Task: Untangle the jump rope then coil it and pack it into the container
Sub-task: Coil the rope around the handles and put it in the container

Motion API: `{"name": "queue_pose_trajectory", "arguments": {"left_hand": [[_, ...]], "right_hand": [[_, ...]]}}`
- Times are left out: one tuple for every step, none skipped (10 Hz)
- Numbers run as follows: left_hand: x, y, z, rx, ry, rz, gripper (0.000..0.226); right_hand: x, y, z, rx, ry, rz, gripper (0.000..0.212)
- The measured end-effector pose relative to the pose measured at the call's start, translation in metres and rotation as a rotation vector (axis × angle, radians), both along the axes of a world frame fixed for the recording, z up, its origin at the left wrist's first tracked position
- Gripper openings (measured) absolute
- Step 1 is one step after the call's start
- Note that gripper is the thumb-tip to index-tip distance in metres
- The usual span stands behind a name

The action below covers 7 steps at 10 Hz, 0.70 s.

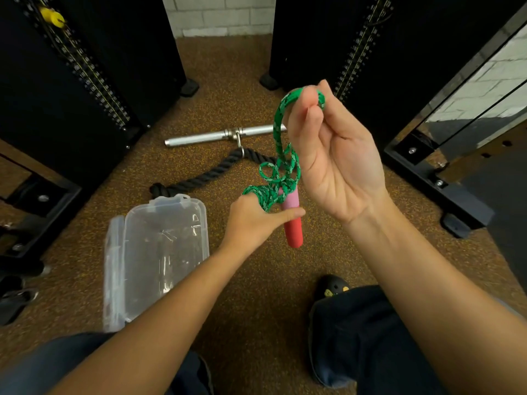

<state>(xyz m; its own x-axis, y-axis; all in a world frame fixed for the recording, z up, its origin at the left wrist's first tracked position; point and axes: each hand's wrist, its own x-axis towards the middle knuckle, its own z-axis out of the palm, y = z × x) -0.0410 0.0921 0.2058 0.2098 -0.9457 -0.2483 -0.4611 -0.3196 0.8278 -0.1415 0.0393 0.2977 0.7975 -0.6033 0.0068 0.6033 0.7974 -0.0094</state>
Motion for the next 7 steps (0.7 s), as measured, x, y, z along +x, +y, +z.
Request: {"name": "queue_pose_trajectory", "arguments": {"left_hand": [[0.005,-0.004,-0.014,0.014,0.121,0.107,0.047],[0.007,-0.004,-0.014,-0.017,0.105,0.081,0.044],[0.009,-0.004,-0.01,-0.069,0.051,0.051,0.038],[0.012,-0.004,-0.005,-0.108,-0.004,0.039,0.039],[0.016,-0.006,-0.008,-0.124,-0.029,0.031,0.043],[0.018,-0.008,-0.01,-0.128,-0.054,0.048,0.042],[0.021,-0.008,-0.007,-0.131,-0.08,0.06,0.044]], "right_hand": [[-0.001,0.001,0.004,-0.017,0.03,-0.024,0.027],[-0.003,-0.002,0.007,-0.064,0.077,-0.093,0.029],[-0.01,-0.009,0.007,-0.266,0.462,-0.302,0.047],[-0.017,-0.019,-0.01,-0.689,1.054,-0.37,0.037],[-0.018,-0.02,-0.027,-1.235,1.569,-0.26,0.005],[-0.019,-0.018,-0.032,-1.45,1.747,-0.167,0.009],[-0.02,-0.016,-0.03,-1.558,1.765,-0.146,0.023]]}}
